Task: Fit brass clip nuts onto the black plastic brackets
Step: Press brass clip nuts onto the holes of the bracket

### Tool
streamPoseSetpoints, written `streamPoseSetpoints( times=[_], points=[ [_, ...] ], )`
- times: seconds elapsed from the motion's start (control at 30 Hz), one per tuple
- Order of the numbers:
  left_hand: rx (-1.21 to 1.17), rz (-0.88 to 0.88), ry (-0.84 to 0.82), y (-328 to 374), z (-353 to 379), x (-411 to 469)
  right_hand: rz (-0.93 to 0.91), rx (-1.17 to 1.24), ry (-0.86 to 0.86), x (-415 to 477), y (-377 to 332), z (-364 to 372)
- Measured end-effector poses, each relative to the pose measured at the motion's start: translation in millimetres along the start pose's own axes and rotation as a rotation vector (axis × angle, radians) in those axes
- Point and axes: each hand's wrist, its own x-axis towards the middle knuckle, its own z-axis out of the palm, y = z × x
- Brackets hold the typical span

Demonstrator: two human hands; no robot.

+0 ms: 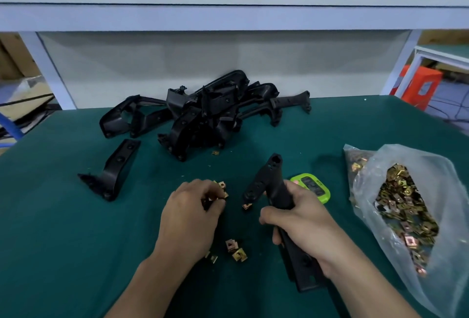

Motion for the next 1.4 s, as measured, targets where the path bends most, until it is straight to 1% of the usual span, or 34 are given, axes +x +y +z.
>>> streamPoseSetpoints(
  times=[0.1, 0.2, 0.23, 0.33, 0.4, 0.5, 0.6, 0.7, 0.83, 1.0, 1.13, 1.27, 1.33, 1.4],
  points=[
    [-0.170, -0.048, 0.019, 7, -4, -3, -0.041, -0.116, 0.014, -2, -2, -3],
    [-0.244, -0.064, 0.110, 13, -8, -9, -0.100, -0.237, 0.090, -3, -5, -3],
    [-0.268, -0.073, 0.135, 14, -9, -11, -0.142, -0.340, 0.142, -3, -5, -3],
    [-0.362, -0.104, 0.149, 16, -12, -14, -0.210, -0.803, 0.311, -10, -5, -2],
    [-0.420, -0.096, 0.138, 16, -14, -17, -0.229, -0.936, 0.377, -16, -6, 1],
    [-0.464, -0.046, 0.101, 16, -15, -22, -0.261, -0.967, 0.419, -21, -6, 6],
    [-0.489, -0.043, 0.084, 17, -13, -25, -0.253, -0.965, 0.404, -20, -4, 9],
    [-0.486, -0.084, 0.096, 19, -13, -24, -0.220, -0.983, 0.344, -17, 0, 9],
    [-0.520, -0.167, 0.095, 19, -13, -22, -0.225, -0.982, 0.325, -13, 5, 10],
    [-0.626, -0.270, 0.057, 18, -8, -19, -0.240, -0.941, 0.247, -11, 6, 11],
    [-0.735, -0.285, 0.033, 19, -10, -16, -0.256, -0.930, 0.233, -9, 4, 13],
    [-0.945, -0.364, -0.121, 23, -12, -17, -0.257, -0.924, 0.212, -11, 3, 14],
    [-0.994, -0.407, -0.204, 26, -11, -18, -0.257, -0.927, 0.198, -12, 1, 16],
    [-1.011, -0.415, -0.247, 28, -11, -18, -0.264, -0.938, 0.196, -14, 0, 16]
  ],
)
